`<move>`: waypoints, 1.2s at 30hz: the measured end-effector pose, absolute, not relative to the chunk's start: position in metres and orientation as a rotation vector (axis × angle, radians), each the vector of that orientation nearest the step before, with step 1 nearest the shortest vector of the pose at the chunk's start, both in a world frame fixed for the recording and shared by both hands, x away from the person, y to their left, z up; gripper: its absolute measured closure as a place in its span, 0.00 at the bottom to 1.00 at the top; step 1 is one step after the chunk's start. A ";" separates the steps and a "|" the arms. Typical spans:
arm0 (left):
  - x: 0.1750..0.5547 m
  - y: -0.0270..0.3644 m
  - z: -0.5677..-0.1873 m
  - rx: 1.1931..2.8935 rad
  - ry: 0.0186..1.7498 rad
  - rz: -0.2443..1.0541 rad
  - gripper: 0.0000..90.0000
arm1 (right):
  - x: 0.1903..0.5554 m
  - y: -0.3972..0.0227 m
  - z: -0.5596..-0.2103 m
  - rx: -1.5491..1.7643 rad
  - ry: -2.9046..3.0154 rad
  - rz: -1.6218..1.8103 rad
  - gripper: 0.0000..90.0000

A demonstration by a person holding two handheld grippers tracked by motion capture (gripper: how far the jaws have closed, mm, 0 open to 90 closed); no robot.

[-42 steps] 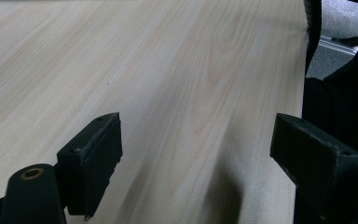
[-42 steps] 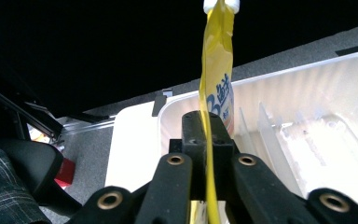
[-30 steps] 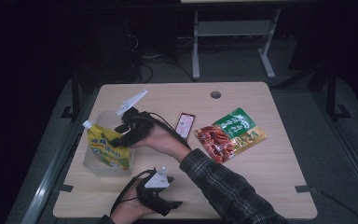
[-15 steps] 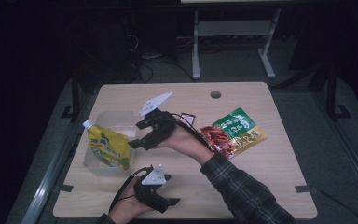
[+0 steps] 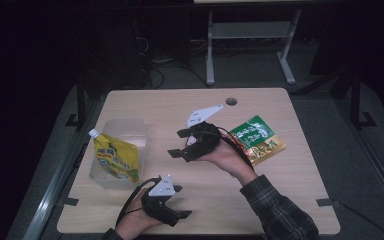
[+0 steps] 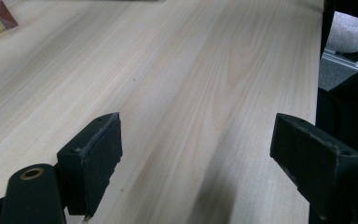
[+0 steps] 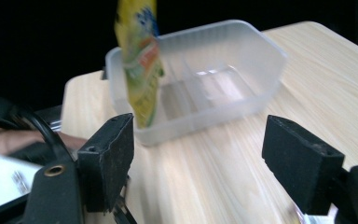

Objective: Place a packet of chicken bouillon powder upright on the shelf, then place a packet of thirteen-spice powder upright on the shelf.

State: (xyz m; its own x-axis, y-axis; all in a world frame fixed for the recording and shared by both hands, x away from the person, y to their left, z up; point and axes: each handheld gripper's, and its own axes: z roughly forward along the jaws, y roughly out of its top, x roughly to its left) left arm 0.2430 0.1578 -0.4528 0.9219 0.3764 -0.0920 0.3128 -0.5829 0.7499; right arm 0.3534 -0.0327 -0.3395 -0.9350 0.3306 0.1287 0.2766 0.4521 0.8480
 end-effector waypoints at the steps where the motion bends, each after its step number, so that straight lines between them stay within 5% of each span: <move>1: 0.243 0.158 -0.453 2.236 0.490 0.097 0.18 | 0.353 -0.038 -0.342 0.572 2.625 1.514 0.27; 22: 0.244 0.161 -0.451 2.205 0.547 0.109 0.19 | 0.312 -0.134 -0.397 0.774 2.544 1.336 0.26; 31: 0.255 0.160 -0.443 2.192 0.628 0.114 0.36 | 0.286 -0.171 -0.424 0.917 2.528 1.290 0.27; 36: 0.267 0.157 -0.434 2.151 0.699 0.135 0.55 | 0.271 -0.192 -0.433 1.000 2.498 1.292 0.26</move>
State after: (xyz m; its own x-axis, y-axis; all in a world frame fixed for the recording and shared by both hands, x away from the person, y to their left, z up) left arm 0.2673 0.1574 -0.4339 0.8378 0.5266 -0.1442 0.4349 -0.4840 0.7593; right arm 0.2707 -0.1917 -0.4329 -0.7645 0.6250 0.1579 0.4900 0.4043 0.7723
